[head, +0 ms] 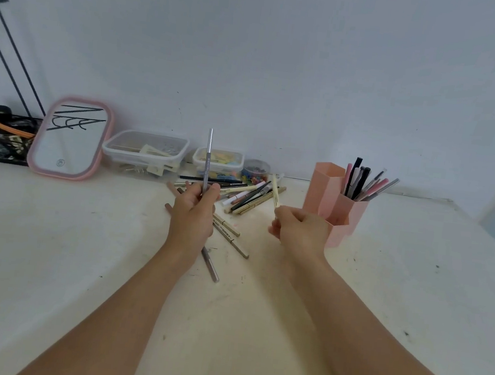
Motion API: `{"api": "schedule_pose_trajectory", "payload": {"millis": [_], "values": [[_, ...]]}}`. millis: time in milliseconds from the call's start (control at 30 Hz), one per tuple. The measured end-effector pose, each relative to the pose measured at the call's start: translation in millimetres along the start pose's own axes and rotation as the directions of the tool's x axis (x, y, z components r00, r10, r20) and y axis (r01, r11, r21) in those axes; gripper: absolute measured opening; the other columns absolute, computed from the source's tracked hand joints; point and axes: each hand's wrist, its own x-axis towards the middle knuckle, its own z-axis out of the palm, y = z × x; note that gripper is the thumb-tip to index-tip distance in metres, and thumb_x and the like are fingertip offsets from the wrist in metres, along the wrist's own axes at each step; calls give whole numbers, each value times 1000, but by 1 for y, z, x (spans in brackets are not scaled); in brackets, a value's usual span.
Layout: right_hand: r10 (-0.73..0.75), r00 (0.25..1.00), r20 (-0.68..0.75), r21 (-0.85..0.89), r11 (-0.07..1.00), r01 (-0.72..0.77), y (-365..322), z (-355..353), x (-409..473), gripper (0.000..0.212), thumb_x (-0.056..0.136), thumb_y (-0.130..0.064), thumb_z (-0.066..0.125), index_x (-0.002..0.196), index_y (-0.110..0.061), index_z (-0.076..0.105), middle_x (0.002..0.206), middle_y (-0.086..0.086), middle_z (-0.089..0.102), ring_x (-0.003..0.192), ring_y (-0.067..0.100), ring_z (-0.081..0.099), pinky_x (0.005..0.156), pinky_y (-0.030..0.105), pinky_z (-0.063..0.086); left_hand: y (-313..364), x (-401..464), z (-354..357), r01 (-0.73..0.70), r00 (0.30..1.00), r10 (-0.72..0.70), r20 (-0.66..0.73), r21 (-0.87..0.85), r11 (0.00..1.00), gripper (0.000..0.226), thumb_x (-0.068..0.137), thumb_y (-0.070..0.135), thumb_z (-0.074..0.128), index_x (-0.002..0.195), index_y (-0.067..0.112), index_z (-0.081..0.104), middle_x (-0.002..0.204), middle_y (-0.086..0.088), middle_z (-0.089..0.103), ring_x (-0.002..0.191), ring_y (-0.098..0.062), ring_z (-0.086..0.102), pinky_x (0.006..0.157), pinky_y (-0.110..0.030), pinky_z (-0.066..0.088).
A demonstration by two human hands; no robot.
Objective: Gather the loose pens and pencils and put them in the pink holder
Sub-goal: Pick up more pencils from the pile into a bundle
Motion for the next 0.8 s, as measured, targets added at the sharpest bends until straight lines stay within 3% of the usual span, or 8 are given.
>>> {"api": "schedule_pose_trajectory", "payload": {"millis": [67, 133, 300, 400, 467, 567, 633, 800], "values": [[37, 999, 29, 286, 957, -44, -3, 9, -11, 14, 92, -4, 67, 80, -7, 73, 64, 1, 63, 50, 6, 62, 74, 26, 60, 2, -2, 2, 23, 1000, -22, 19, -47, 999, 17, 101, 26, 57, 95, 11, 54, 57, 6, 31, 47, -10, 22, 39, -21, 23], [-16, 993, 113, 386, 922, -30, -3, 19, -23, 9, 93, -2, 67, 89, -3, 75, 64, 1, 63, 55, 8, 58, 69, 21, 58, 5, -5, 7, 75, 996, -68, 56, -142, 987, 19, 99, 28, 60, 93, 13, 52, 56, 7, 31, 43, -8, 23, 37, -19, 23], [-178, 938, 296, 318, 945, 79, 7, 37, -42, 17, 96, -5, 65, 109, -2, 76, 80, 11, 75, 65, 18, 66, 73, 37, 59, 4, -13, 15, 118, 982, -89, 165, -172, 978, 27, 96, 37, 64, 86, 14, 56, 57, 4, 46, 45, -11, 42, 41, -22, 33], [-209, 927, 311, 260, 957, 128, 11, 38, -43, 17, 95, -6, 67, 109, -5, 77, 90, 15, 78, 78, 29, 75, 75, 35, 63, 3, -16, 16, 50, 990, -38, 139, -85, 995, 26, 102, 32, 56, 84, 13, 59, 57, 8, 61, 53, -10, 59, 46, -22, 43], [-235, 919, 317, 241, 957, 162, 12, 35, -40, 14, 93, -5, 69, 105, -4, 77, 86, 13, 78, 73, 21, 75, 69, 28, 62, 4, -17, 17, 36, 993, -32, 115, -28, 999, 28, 106, 30, 48, 86, 14, 59, 57, 12, 64, 55, -4, 63, 50, -20, 48], [-348, 894, 282, 5, 932, 362, 18, 30, -30, 8, 90, -21, 75, 92, -13, 77, 79, 1, 77, 67, 5, 68, 62, 19, 53, 4, -11, 11, -13, 998, 11, 62, 45, 999, 35, 108, 31, 41, 80, 13, 52, 65, 1, 57, 64, -16, 58, 63, -33, 52], [-426, 866, 260, -211, 850, 482, 25, 28, -19, 10, 91, -29, 71, 88, -20, 74, 80, -5, 73, 72, 6, 65, 67, 24, 54, 3, -4, 2, -44, 999, 44, 18, 25, 999, 33, 108, 29, 40, 81, 13, 49, 63, 2, 54, 60, -17, 55, 57, -34, 51], [-421, 841, 340, -508, 670, 541, 32, 21, 13, 31, 97, -13, 58, 125, -25, 65, 106, -6, 59, 85, 13, 60, 86, 33, 53, -4, 6, -28, -106, 982, 128, -137, 158, 982, 22, 106, 27, 46, 91, 12, 52, 60, -1, 49, 48, -15, 47, 44, -33, 45]]}}
